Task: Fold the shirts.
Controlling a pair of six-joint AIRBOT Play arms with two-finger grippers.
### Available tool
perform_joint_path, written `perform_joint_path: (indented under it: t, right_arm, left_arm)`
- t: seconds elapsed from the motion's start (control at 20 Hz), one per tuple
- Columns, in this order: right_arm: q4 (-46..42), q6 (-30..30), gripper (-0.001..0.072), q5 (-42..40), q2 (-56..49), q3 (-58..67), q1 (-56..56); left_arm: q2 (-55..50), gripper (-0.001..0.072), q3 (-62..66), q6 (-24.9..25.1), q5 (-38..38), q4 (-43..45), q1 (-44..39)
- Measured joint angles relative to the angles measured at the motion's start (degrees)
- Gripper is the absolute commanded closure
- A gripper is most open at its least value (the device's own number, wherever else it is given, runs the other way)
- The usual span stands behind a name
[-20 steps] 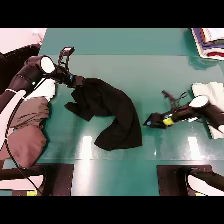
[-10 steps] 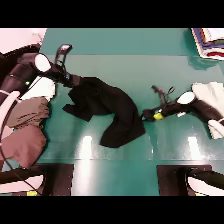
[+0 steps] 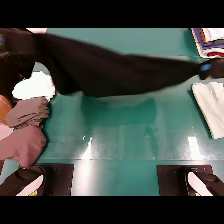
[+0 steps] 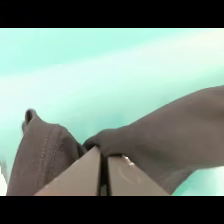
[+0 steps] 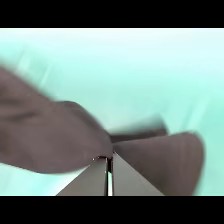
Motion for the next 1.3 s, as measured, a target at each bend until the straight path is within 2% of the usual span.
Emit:
perform_joint_path:
  t: [0.35, 0.55, 0.7, 0.85, 1.0, 1.05, 1.1, 1.15, 1.2, 1.25, 1.3]
  right_arm:
    - [-0.6, -1.0, 0.0692, 5.2, 5.5, 14.4, -9.0]
    - [-1.0, 0.5, 0.0692, 9.8, 0.8, 18.4, -7.5]
    - [-3.1, 3.8, 0.0692, 13.9, -6.9, 17.5, -2.1]
    - [-8.0, 6.4, 0.0692, 16.2, -16.1, 12.5, 3.9]
    - [-10.6, 6.9, 0.0691, 14.6, -26.1, 7.7, 7.5]
    - [-11.0, 6.9, 0.0691, 13.4, -28.9, 7.0, 7.9]
    - [-11.5, 7.0, 0.0691, 12.1, -31.7, 6.6, 8.2]
    - [-11.7, 7.0, 0.0690, 11.2, -34.2, 6.7, 8.3]
    - [-11.8, 7.0, 0.0648, 10.4, -36.5, 7.6, 8.3]
    - [-11.8, 7.0, 0.0398, 9.8, -38.4, 8.8, 8.2]
    - [-12.0, 6.9, 0.0303, 9.5, -40.2, 10.4, 8.0]
  left_arm:
    - [9.1, 0.0687, 9.8, 0.0, -8.9, -3.1, 0.0]
    - [7.5, 0.0686, 9.4, 1.0, -14.8, -1.9, 0.0]
    - [1.9, 0.0686, 2.2, 2.9, -17.6, 0.1, 0.0]
    - [-6.3, 0.0685, -8.6, 4.5, -14.8, 1.2, 0.0]
    - [-16.9, 0.0684, -16.2, 5.4, -5.5, 2.7, 0.0]
    - [-20.3, 0.0607, -17.1, 5.5, -2.4, 2.9, 0.0]
    - [-23.7, 0.0393, -17.5, 5.6, 0.4, 3.4, 0.1]
    - [-26.6, 0.0325, -17.3, 5.6, 2.9, 3.5, 0.2]
    - [-29.2, 0.0324, -16.8, 5.4, 5.3, 3.7, 0.6]
    - [-31.0, 0.0324, -16.1, 4.7, 6.8, 3.9, 1.1]
    - [-32.5, 0.0323, -15.2, 3.7, 8.4, 4.1, 2.0]
